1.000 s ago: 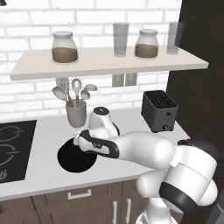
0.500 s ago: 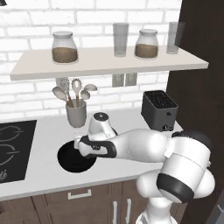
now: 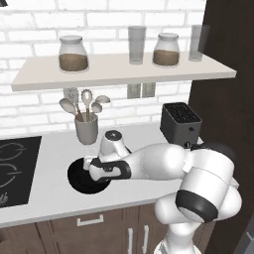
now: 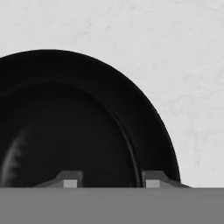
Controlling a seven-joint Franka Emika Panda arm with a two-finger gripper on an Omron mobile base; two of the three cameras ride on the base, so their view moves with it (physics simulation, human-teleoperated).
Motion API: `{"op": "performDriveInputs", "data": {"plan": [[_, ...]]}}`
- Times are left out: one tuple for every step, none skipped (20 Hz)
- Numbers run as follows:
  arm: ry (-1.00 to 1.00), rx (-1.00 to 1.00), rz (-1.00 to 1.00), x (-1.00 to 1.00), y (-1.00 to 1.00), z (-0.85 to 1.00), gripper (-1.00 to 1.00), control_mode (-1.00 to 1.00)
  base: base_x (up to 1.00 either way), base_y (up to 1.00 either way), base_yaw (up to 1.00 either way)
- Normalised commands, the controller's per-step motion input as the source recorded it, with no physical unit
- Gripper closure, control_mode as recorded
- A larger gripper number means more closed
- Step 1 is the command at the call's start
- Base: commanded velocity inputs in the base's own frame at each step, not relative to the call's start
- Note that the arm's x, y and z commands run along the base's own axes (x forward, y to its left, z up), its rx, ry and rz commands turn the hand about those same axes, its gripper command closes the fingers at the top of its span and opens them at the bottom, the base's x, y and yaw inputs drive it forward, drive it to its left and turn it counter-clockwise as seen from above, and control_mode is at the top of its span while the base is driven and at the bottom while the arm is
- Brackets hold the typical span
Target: Pick up the bowls on the counter and stack them on top of one another in the open cabinet. Place the smaller bowl on top of the larger bowl.
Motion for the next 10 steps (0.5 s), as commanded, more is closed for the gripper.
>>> {"op": "performDriveInputs", "data": {"plan": [[-0.04,0.0,-0.01,0.0,0.0,0.0,-1.0,-1.0,0.0,0.0,0.0],[-0.02,0.0,0.0,0.0,0.0,0.0,-1.0,-1.0,0.0,0.0,0.0],[-0.06,0.0,0.0,0.0,0.0,0.27,-1.0,-1.0,0.0,0.0,0.0],[-0.07,0.0,0.0,-0.07,0.0,0.34,-1.0,-1.0,0.0,0.0,0.0],[-0.09,0.0,0.0,-0.06,0.0,0.53,-1.0,-1.0,0.0,0.0,0.0],[-0.07,0.0,0.0,-0.07,0.0,0.59,-1.0,-1.0,0.0,0.0,0.0],[-0.04,0.0,0.0,0.0,0.0,0.69,-1.0,-1.0,0.0,0.0,0.0],[-0.04,0.0,0.0,0.0,0.01,0.81,-1.0,-1.0,0.0,0.0,0.0],[0.0,0.0,0.0,0.0,0.09,0.76,-1.0,-1.0,0.0,0.0,0.0],[0.0,0.0,0.0,0.0,0.06,0.6,-1.0,-1.0,0.0,0.0,0.0]]}}
